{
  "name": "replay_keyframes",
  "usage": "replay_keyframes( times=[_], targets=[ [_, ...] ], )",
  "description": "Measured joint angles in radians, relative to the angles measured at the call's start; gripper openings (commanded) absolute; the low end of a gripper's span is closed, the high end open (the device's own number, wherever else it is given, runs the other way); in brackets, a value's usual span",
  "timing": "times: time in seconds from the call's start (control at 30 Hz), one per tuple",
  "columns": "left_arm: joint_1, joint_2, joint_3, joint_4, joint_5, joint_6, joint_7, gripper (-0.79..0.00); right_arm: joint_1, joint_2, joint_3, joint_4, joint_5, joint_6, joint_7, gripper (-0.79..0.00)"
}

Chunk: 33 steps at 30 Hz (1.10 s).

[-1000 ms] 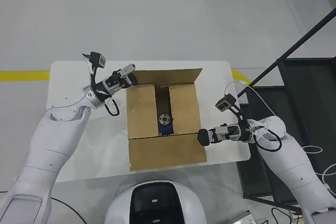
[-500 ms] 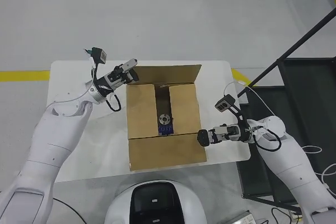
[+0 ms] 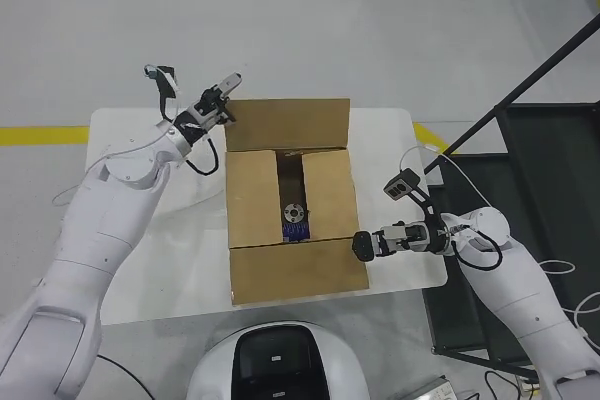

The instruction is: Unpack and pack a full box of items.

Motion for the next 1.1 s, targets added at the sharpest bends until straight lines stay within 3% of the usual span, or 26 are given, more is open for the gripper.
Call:
replay_keyframes(
  times=[0.43, 0.7, 0.9, 1.1],
  targets=[
    [-0.142, -0.124, 0.202, 0.278, 0.226, 0.101, 0.122, 0.0, 0.0, 0.0, 0.0, 0.0, 0.0, 0.0, 0.0, 0.0],
    [-0.194, -0.173, 0.247, 0.37, 0.285, 0.151, 0.048, 0.0, 0.0, 0.0, 0.0, 0.0, 0.0, 0.0, 0.0, 0.0],
    [-0.214, -0.166, 0.176, 0.406, 0.2, 0.04, 0.03, 0.0, 0.0, 0.0, 0.0, 0.0, 0.0, 0.0, 0.0, 0.0],
    [-0.163, -0.109, 0.054, 0.366, 0.079, -0.136, -0.111, 0.0, 0.011, -0.003, -0.016, -0.052, -0.074, 0.033, -0.069, 0.0]
  ],
)
